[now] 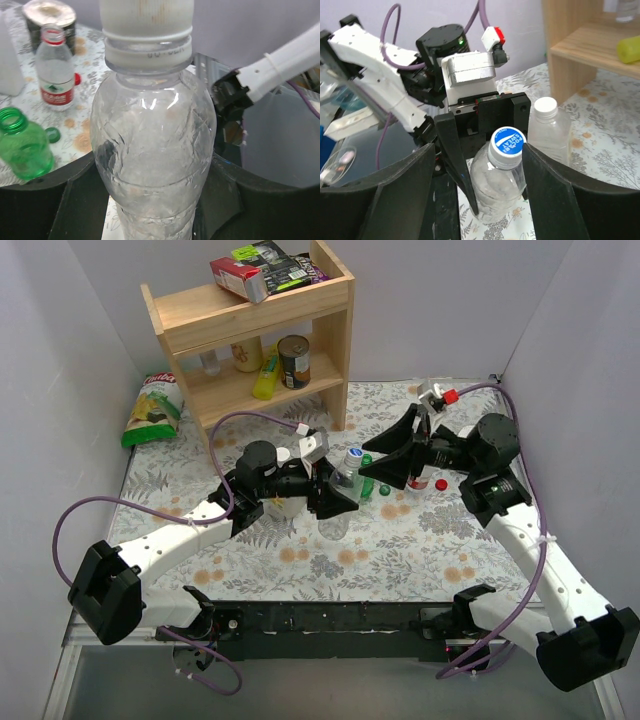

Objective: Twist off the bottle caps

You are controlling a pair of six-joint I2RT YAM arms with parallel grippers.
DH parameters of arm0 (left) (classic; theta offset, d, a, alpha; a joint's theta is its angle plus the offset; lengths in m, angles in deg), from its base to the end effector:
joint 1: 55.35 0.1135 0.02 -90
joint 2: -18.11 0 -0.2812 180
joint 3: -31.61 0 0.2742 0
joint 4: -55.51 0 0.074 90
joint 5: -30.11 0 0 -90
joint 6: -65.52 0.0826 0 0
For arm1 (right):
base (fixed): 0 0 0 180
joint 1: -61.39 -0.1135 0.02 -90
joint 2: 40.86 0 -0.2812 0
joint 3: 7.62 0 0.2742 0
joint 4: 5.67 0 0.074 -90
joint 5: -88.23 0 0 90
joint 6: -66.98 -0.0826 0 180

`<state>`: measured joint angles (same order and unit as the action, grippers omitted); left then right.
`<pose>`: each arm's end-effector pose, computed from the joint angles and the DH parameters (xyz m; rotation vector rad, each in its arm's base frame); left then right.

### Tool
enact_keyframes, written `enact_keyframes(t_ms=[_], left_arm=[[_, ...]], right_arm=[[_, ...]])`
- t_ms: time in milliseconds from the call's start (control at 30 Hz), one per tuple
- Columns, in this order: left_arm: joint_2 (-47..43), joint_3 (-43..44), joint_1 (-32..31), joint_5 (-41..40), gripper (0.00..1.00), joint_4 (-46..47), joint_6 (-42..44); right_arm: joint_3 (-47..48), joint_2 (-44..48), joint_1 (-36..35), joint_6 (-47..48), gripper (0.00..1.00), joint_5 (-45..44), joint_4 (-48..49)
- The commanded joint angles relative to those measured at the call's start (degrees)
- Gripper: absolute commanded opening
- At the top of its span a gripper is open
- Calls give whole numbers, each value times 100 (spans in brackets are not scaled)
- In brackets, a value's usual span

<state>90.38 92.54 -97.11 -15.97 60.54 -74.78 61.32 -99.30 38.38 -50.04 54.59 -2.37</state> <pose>0.2124 -0.2665 0.3128 0.5432 1.9476 -1.7581 0.2113 0.1644 0.4316 -0.8502 1.3429 1.3448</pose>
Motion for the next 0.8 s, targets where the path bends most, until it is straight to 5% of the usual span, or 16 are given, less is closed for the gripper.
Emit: enact_keyframes(t_ms=[0, 267, 767], left_arm=[[-143, 303, -25, -1016, 36, -342, 144], [-82, 383, -34, -1693, 36, -633, 196], [-38, 391, -43, -1712, 36, -668, 214]], right_arm=[[171, 253, -28, -154, 76, -1333, -466], [760, 105, -802, 215, 63, -3472, -1910], [901, -308, -1198, 101, 58, -3641, -1718]])
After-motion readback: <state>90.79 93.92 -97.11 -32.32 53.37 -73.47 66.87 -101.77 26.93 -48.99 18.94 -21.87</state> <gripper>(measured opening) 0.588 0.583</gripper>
